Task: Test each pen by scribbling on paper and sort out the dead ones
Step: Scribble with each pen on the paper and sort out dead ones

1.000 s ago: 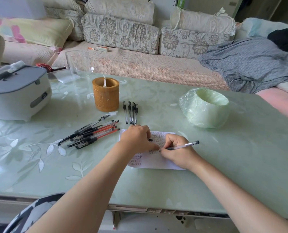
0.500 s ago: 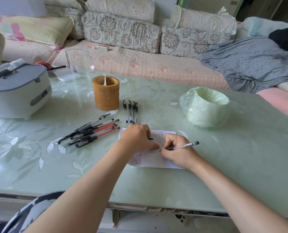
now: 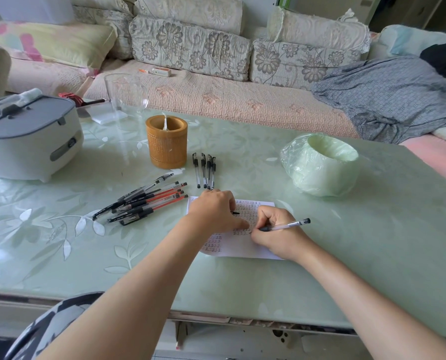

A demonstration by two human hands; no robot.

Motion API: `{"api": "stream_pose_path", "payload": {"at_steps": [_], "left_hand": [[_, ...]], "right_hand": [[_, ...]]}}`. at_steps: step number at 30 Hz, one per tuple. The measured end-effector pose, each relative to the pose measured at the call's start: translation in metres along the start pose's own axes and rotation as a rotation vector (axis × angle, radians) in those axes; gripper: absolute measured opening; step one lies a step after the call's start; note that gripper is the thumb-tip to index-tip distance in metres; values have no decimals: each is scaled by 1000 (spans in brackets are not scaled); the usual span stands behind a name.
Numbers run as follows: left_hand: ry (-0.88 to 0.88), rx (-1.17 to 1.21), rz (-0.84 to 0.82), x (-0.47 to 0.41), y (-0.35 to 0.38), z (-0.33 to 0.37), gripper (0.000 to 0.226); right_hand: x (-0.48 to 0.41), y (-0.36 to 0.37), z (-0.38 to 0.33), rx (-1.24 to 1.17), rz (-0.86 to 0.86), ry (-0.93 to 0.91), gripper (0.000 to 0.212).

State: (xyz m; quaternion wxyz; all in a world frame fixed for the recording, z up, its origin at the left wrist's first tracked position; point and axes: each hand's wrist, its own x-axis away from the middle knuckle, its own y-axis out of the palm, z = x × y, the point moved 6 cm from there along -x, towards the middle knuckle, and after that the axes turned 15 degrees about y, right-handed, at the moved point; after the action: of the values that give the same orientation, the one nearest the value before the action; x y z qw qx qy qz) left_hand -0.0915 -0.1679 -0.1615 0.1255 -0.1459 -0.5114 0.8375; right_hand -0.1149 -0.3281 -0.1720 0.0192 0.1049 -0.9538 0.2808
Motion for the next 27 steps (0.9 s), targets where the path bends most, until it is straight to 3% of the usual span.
{"api": "stream_pose_path", "payload": {"at_steps": [18, 27], "left_hand": [[25, -12, 4, 2, -1, 3, 50], [144, 0, -135, 8, -16, 1, 21]], "right_hand": [[4, 1, -8, 4, -54, 7, 18], [3, -9, -3, -305, -43, 160, 18]]}}
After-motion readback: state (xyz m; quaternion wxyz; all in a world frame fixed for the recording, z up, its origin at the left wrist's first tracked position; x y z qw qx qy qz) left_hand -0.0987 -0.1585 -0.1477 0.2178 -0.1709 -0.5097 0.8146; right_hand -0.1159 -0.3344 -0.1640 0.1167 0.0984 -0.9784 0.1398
